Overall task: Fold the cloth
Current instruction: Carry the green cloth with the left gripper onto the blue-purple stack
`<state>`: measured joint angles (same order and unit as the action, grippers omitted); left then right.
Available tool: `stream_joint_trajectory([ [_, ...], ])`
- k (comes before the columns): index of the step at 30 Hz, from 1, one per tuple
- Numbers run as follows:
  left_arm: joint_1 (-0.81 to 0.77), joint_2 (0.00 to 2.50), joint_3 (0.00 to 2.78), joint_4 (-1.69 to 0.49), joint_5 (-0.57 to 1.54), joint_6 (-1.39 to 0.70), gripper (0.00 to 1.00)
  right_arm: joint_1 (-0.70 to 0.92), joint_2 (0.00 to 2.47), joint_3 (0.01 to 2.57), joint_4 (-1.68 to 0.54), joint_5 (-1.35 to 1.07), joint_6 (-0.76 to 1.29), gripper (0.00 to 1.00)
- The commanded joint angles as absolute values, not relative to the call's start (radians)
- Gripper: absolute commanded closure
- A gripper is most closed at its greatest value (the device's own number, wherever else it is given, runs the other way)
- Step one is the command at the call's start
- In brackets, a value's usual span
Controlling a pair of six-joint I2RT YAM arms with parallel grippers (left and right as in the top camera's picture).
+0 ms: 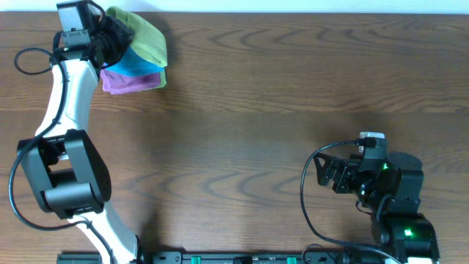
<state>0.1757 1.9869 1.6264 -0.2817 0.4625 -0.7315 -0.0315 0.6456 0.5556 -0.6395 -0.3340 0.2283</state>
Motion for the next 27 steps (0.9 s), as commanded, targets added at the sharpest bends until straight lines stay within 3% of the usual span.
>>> stream_joint_trajectory([
  [1, 0.192, 2.02, 1.65, -0.292, 0.445, -0.71, 0.94, -0.041, 0.641, 0.553, -0.641, -0.341, 0.242, 0.01],
  [18, 0.236, 2.021, 1.65, -0.39, 0.379, -0.623, 0.94, -0.041, 0.641, 0.553, -0.641, -0.341, 0.242, 0.01],
  [22, 0.236, 2.021, 1.65, -0.396, 0.354, -0.623, 0.79, -0.041, 0.641, 0.553, -0.641, -0.341, 0.242, 0.01],
  [27, 0.237, 2.021, 1.65, -0.396, 0.313, -0.607, 0.72, -0.041, 0.641, 0.553, -0.641, -0.341, 0.242, 0.01],
])
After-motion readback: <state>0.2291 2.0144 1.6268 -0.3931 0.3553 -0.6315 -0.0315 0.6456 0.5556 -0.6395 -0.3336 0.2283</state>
